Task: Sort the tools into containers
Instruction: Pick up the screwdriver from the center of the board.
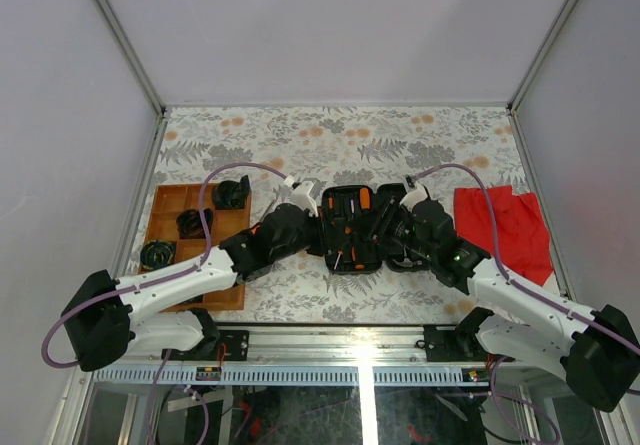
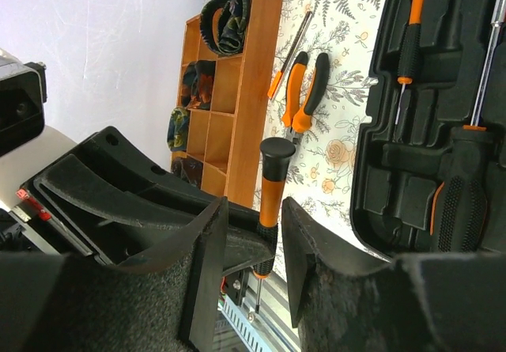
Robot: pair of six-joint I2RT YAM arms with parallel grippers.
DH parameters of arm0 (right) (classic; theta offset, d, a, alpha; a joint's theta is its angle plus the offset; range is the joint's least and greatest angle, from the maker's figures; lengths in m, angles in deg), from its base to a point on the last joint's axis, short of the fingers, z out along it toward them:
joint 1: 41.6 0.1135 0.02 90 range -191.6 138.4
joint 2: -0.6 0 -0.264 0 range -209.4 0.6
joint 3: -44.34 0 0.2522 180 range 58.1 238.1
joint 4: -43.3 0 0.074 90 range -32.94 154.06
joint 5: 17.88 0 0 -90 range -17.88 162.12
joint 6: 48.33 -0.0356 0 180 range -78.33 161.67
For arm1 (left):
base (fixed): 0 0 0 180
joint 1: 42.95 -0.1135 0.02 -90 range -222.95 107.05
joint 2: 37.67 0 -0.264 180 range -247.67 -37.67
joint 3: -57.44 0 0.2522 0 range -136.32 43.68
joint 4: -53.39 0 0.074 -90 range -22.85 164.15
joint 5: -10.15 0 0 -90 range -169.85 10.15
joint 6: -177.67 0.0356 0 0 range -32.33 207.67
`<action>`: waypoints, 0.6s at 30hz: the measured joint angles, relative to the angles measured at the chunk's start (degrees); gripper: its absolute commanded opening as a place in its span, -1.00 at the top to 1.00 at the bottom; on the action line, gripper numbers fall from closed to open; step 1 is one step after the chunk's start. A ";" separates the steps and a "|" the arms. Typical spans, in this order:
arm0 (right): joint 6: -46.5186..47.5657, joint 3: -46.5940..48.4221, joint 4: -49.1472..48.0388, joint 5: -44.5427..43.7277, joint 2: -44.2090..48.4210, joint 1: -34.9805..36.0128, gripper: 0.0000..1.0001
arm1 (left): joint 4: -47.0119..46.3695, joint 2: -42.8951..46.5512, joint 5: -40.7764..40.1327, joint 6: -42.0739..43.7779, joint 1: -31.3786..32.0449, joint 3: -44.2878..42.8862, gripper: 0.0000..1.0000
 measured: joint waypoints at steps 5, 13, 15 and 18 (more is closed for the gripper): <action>0.00 0.00 0.07 0.20 -0.66 0.00 0.21 | 0.00 0.00 -0.22 -0.02 0.50 -0.02 1.00; -0.02 0.00 0.07 0.46 -2.56 0.00 0.34 | 0.00 0.00 -0.24 0.00 0.66 -0.02 1.00; -0.02 -0.02 0.04 0.48 -2.80 0.00 0.44 | -0.02 0.00 -0.24 -0.02 0.66 -0.02 1.00; -0.09 -0.20 -0.13 0.48 -2.84 0.00 0.62 | 0.00 0.00 -0.24 -0.04 0.66 -0.02 1.00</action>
